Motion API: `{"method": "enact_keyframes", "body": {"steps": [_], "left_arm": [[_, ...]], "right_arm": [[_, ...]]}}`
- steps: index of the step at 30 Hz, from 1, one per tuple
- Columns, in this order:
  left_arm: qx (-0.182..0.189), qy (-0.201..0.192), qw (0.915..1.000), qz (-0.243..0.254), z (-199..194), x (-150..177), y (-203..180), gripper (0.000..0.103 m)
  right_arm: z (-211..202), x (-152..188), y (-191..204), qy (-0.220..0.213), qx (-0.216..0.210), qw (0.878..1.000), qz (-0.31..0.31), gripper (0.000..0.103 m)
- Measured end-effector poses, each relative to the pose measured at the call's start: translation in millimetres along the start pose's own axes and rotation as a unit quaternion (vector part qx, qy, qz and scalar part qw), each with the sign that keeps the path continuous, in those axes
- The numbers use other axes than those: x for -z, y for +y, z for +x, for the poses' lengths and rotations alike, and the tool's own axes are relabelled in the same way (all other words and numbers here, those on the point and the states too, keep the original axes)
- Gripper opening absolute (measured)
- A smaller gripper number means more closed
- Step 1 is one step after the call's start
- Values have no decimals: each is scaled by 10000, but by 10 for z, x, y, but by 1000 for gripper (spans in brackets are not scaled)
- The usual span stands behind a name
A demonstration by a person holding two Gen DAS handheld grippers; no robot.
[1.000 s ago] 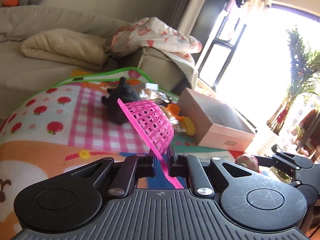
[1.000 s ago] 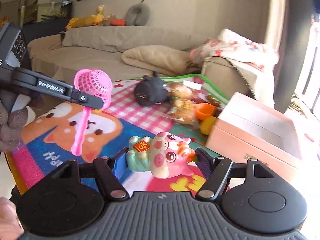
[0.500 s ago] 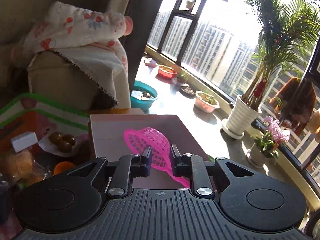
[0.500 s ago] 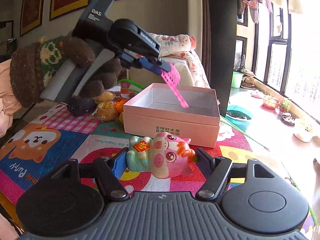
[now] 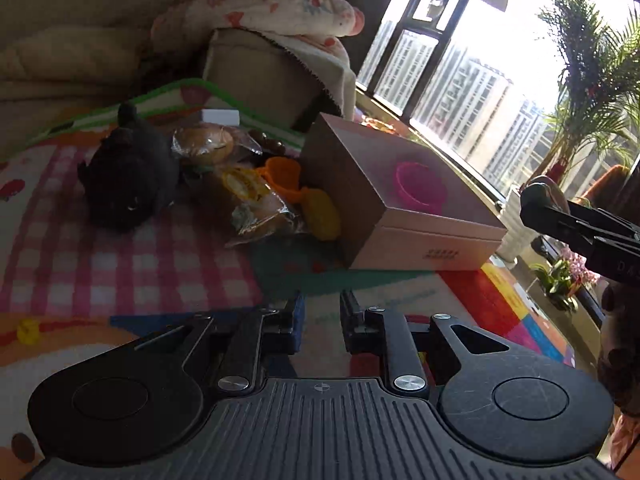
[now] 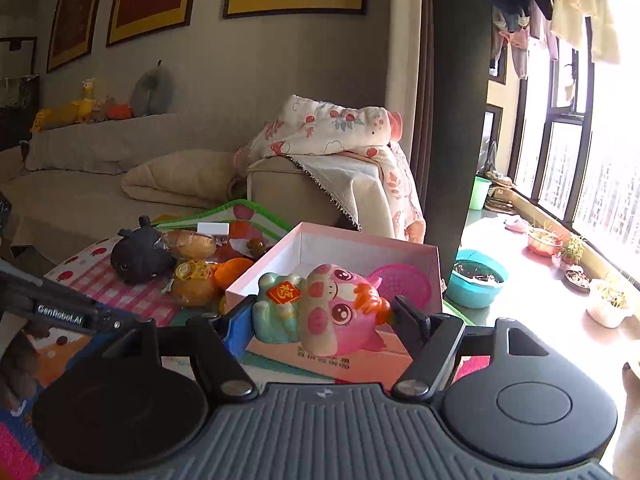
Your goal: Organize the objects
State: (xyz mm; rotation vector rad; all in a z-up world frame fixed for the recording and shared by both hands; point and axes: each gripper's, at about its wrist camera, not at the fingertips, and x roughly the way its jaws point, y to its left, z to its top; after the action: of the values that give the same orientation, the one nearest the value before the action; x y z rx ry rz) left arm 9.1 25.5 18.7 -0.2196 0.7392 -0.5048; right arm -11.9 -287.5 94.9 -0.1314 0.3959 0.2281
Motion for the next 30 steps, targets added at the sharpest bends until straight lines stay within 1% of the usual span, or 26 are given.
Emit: {"method": "enact_keyframes", "body": {"steps": [1,3,4,5,6,7,8,9,10,11,13,17,19,21,22,23,24,25,27,28,30], "left_arm": [[1,-26,10000,-84,-11,32,40,21],[-2,-30,10000,-67,-8,50,58,21],[-54,-51,10000,27,-4,44,17,21],[-111,-113,9998,120,-4,30,-8,21],[-171,-209,9994,194,-9,13,-31,21],[-303,-390,9985,220,-14,-20,-49,21],[-406,-503,9977,180,-20,-34,-39,21],[-525,-628,9966,68,-20,-67,-19,21],[-607,-736,9953,-163,-13,-115,29,21],[-621,-771,9944,-363,-9,-145,82,21],[-594,-720,9926,-770,27,-242,197,21],[-590,-663,9903,-1065,180,-447,292,21],[-570,-629,9894,-1181,318,-545,312,21],[-738,-568,9874,-1281,459,-621,340,21],[-901,-472,9852,-1376,559,-655,368,21],[-985,-405,9837,-1448,618,-671,382,26],[-1007,-466,9821,-1520,678,-686,408,36],[-1025,-426,9820,-1531,730,-710,406,39],[-1006,-344,9825,-1528,829,-776,386,49],[-1026,-318,9829,-1495,877,-803,366,50],[-1114,-317,9844,-1321,961,-834,307,56]], "right_arm": [[94,-96,-15,-13,27,10000,9,71],[339,-297,-48,-60,96,9999,84,72],[459,-381,-54,-89,165,9998,109,76],[575,-438,-54,-25,249,9996,129,86],[739,-483,-60,236,461,9983,260,88],[739,-483,-60,236,461,9983,260,88],[764,-458,-54,338,417,9981,301,89],[752,-400,-33,384,284,9984,302,91],[691,-223,53,412,232,9986,224,97],[691,-223,53,412,232,9986,224,100],[629,-17,173,507,240,9984,64,100],[468,366,369,778,124,9969,37,100],[350,522,428,785,25,9969,92,102],[274,641,474,697,-63,9975,72,103],[258,674,496,670,-44,9977,34,103],[248,686,525,659,7,9978,-28,103],[230,682,542,600,16,9982,-65,103],[202,687,551,523,-12,9986,-75,103],[215,686,552,554,-52,9984,-86,103],[220,690,554,575,-28,9983,-83,103],[222,691,523,527,-235,9983,-36,103]]}}
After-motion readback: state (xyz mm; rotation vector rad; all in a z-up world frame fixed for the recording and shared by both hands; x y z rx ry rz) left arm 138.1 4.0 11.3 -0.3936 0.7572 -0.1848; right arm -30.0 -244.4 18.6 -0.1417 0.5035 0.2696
